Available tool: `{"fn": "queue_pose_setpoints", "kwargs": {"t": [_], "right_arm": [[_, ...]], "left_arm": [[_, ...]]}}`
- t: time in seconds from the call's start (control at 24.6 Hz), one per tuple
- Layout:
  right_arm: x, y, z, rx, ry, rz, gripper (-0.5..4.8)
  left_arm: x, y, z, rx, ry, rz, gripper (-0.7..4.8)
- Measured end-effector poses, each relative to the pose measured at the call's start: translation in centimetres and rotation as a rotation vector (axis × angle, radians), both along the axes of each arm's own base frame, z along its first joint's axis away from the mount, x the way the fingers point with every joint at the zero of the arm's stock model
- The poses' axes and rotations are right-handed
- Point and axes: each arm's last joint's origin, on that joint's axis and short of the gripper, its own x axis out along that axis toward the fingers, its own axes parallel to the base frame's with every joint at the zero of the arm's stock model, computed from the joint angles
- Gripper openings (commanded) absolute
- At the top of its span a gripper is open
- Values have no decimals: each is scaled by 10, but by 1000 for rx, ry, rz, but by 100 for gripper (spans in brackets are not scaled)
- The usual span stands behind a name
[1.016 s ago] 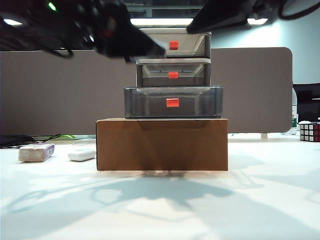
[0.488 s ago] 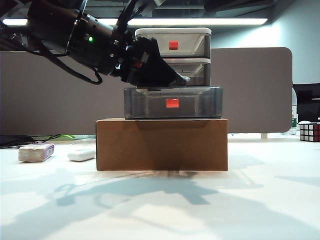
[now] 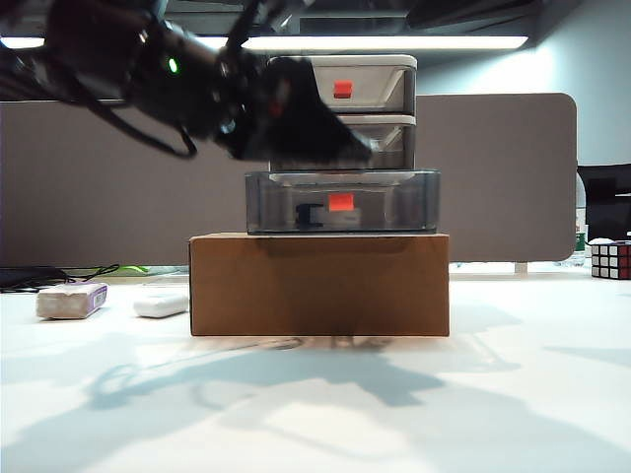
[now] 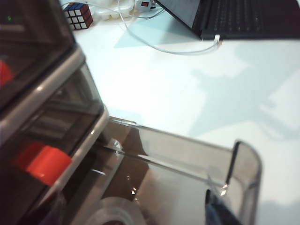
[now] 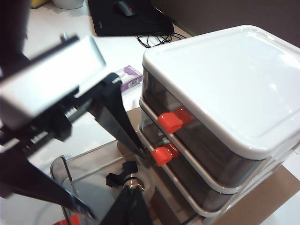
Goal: Open the third layer of the drawer on the table, pick up the transparent tape on the table and put it in, and finally close the drawer.
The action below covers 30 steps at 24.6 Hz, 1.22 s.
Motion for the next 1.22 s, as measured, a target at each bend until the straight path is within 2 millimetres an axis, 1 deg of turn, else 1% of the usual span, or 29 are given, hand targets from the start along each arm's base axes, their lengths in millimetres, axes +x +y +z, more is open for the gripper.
{"fn": "queue_pose_setpoints", "kwargs": {"t": [0.04,0.08,0.12,0.16,0.2,0.28,0.33,0.37,0.41,0.49,0.53,0.57,0.65,0.73,0.77,0.81,0.89,0.98,1.06,1.14,1.22], "right_arm": [[0,0,0,1,0,0,-5],[0,0,0,0,0,0,-5],[0,0,0,0,0,0,-5],[0,0,0,0,0,-1,-5],[0,0,0,0,0,-1,-5],[0,0,0,0,0,0,-5],[0,0,1,4,-8,1,-5],[1,0,2,9,-20,1,-5],[2,1,6,30,-63,0,-5],[10,3,18,106,-187,-54,-5],[14,5,21,124,-202,-73,-5],[25,9,27,137,-209,-87,-5],[48,20,39,133,-199,-99,-5],[74,32,51,120,-174,-107,-5],[82,36,54,107,-149,-107,-5],[97,43,57,81,-100,-108,-5],[113,50,54,37,-19,-119,-5],[120,54,45,0,47,-122,-5],[121,54,36,-30,100,-126,-5],[120,53,32,-57,132,-145,-5],[121,52,33,-74,137,-176,-5]], "left_arm": [[-4,3,7,-20,22,10,319],[-8,6,16,-44,34,19,241],[-15,11,28,-74,41,26,151],[-21,15,38,-97,46,26,35],[-27,19,48,-113,58,13,-12],[-36,24,53,-112,100,-30,-6],[-41,26,45,-66,206,-70,-6],[-43,27,37,-30,271,-93,-5],[-48,26,26,29,363,-112,-5],[-54,17,12,90,411,-122,-6],[-54,15,8,104,417,-122,-5],[-53,12,0,139,425,-102,-5],[-49,8,-8,174,415,-63,-5],[-45,5,-11,176,386,-34,-6],[-44,4,-11,174,375,-23,-5],[-42,4,-11,176,358,1,-5],[-41,3,-10,178,332,30,-6],[-38,2,-12,188,301,63,-6],[-34,0,-15,193,270,98,-5],[-30,-2,-19,193,251,123,-5],[-24,-6,-22,179,206,169,-6]]}}
